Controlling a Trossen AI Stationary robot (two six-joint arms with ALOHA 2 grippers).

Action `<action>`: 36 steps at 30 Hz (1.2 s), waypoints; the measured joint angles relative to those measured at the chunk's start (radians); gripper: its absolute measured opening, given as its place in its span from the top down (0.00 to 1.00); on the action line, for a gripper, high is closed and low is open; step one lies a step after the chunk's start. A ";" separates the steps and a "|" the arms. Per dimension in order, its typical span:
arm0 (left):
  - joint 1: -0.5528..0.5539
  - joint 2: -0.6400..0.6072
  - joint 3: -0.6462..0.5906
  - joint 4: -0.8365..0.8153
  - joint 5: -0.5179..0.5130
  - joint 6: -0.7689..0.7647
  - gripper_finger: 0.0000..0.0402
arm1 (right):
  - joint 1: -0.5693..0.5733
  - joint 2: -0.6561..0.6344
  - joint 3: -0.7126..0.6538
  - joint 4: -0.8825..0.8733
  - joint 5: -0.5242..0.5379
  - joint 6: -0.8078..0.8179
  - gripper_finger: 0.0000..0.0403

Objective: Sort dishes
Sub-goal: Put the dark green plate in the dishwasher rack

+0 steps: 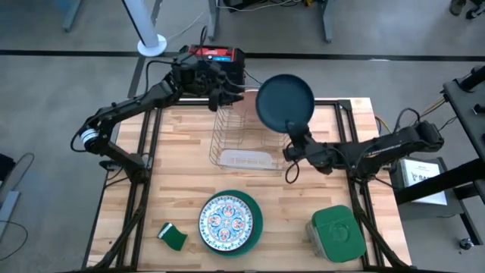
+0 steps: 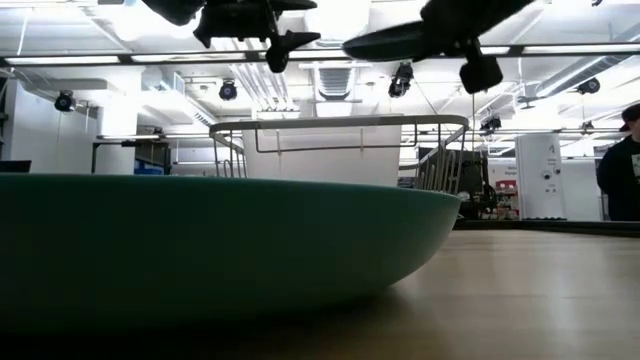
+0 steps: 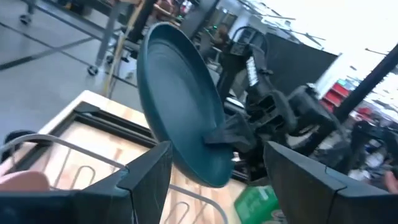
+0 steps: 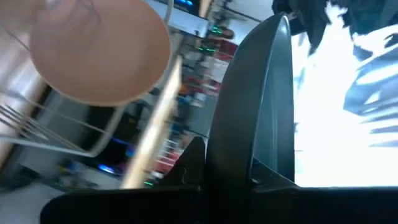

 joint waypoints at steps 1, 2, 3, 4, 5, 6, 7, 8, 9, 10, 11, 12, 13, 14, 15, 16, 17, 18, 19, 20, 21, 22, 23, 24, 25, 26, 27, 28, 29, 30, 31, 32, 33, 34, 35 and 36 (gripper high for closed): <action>-0.003 0.000 0.000 0.000 0.015 0.000 0.39 | 0.000 0.000 -0.022 0.066 0.000 -0.067 0.97; -0.005 0.000 0.000 0.000 0.027 0.001 0.39 | 0.000 0.000 -0.040 0.122 -0.001 -0.113 0.97; -0.008 0.000 0.000 -0.004 0.031 0.001 0.39 | 0.000 0.000 -0.054 0.164 -0.005 -0.138 0.97; -0.010 0.000 0.000 -0.011 0.028 0.001 0.39 | 0.000 0.000 -0.062 0.193 -0.013 -0.151 0.97; -0.011 0.000 0.000 -0.019 0.022 0.001 0.39 | 0.000 0.000 -0.069 0.218 -0.017 -0.166 0.97; -0.011 0.000 0.000 -0.026 0.009 0.001 0.39 | 0.000 0.000 -0.073 0.230 -0.018 -0.175 0.97; -0.011 0.000 0.000 -0.031 -0.007 0.004 0.39 | 0.000 0.000 -0.074 0.233 -0.025 -0.177 0.97; -0.010 0.000 0.000 -0.035 -0.028 0.009 0.39 | 0.000 0.000 -0.074 0.234 -0.035 -0.178 0.97; -0.010 0.000 0.000 -0.036 -0.045 0.009 0.39 | 0.000 0.000 -0.074 0.234 -0.045 -0.178 0.97; -0.010 0.000 -0.002 -0.036 -0.050 0.009 0.39 | 0.000 0.000 -0.074 0.233 -0.053 -0.180 0.97; -0.011 0.000 -0.004 -0.037 -0.052 0.009 0.39 | 0.000 0.000 -0.074 0.233 -0.066 -0.180 0.97; -0.014 0.000 -0.005 -0.036 -0.054 0.011 0.39 | 0.000 0.000 -0.073 0.235 -0.079 -0.181 0.97; -0.018 0.001 -0.006 -0.035 -0.054 0.013 0.39 | 0.000 0.000 -0.073 0.235 -0.089 -0.190 0.97; -0.022 0.003 -0.006 -0.034 -0.055 0.015 0.39 | 0.000 0.000 -0.073 0.236 -0.099 -0.205 0.97; -0.024 0.007 -0.006 -0.034 -0.060 0.016 0.39 | 0.000 0.000 -0.073 0.242 -0.102 -0.228 0.97; -0.024 0.012 -0.006 -0.034 -0.069 0.016 0.39 | 0.000 0.000 -0.073 0.258 -0.103 -0.245 0.97; -0.027 0.021 -0.006 -0.029 -0.074 0.016 0.39 | 0.000 0.000 -0.073 0.277 -0.110 -0.251 0.97; -0.030 0.031 -0.006 -0.017 -0.076 0.016 0.39 | 0.000 0.000 -0.072 0.288 -0.117 -0.254 0.97; -0.033 0.041 -0.006 -0.008 -0.080 0.013 0.39 | 0.000 0.000 -0.072 0.294 -0.118 -0.260 0.97; -0.036 0.053 -0.006 0.000 -0.080 0.009 0.39 | 0.000 0.000 -0.072 0.293 -0.118 -0.269 0.97; -0.041 0.066 -0.001 0.003 -0.079 0.005 0.39 | 0.000 0.000 -0.072 0.292 -0.118 -0.273 0.97; -0.045 0.079 0.005 0.009 -0.074 0.002 0.39 | 0.000 0.000 -0.072 0.292 -0.118 -0.274 0.97; -0.047 0.092 0.013 0.010 -0.068 0.002 0.39 | -0.001 0.000 -0.072 0.291 -0.118 -0.274 0.97; -0.049 0.105 0.021 0.010 -0.053 0.001 0.39 | -0.001 0.000 -0.072 0.292 -0.119 -0.275 0.97; -0.049 0.118 0.032 0.010 -0.036 0.000 0.39 | -0.001 0.000 -0.072 0.292 -0.121 -0.275 0.97; -0.049 0.132 0.045 0.011 -0.016 -0.002 0.39 | -0.001 0.000 -0.072 0.292 -0.121 -0.275 0.97; -0.049 0.143 0.056 0.011 0.010 -0.002 0.39 | -0.001 0.000 -0.072 0.292 -0.123 -0.275 0.97; -0.049 0.153 0.067 0.011 0.026 -0.002 0.39 | -0.001 0.000 -0.072 0.292 -0.124 -0.276 0.97; -0.051 0.163 0.077 0.010 0.030 -0.002 0.39 | -0.001 0.000 -0.072 0.292 -0.127 -0.276 0.97; -0.053 0.173 0.088 0.011 0.031 -0.001 0.39 | -0.002 0.000 -0.072 0.292 -0.137 -0.276 0.97; -0.054 0.181 0.100 0.011 0.033 0.002 0.39 | -0.002 0.000 -0.072 0.292 -0.151 -0.274 0.97; -0.056 0.190 0.112 0.010 0.033 0.004 0.39 | -0.002 0.000 -0.072 0.292 -0.169 -0.274 0.97; -0.059 0.201 0.128 0.011 0.034 0.009 0.39 | -0.002 0.000 -0.072 0.292 -0.186 -0.273 0.97; -0.060 0.210 0.142 0.014 0.034 0.015 0.40 | -0.002 0.000 -0.072 0.292 -0.195 -0.273 0.97; -0.061 0.218 0.153 0.014 0.034 0.020 0.40 | -0.004 0.000 -0.072 0.292 -0.201 -0.273 0.97; -0.061 0.224 0.163 0.012 0.034 0.026 0.41 | -0.007 0.000 -0.072 0.291 -0.206 -0.267 0.97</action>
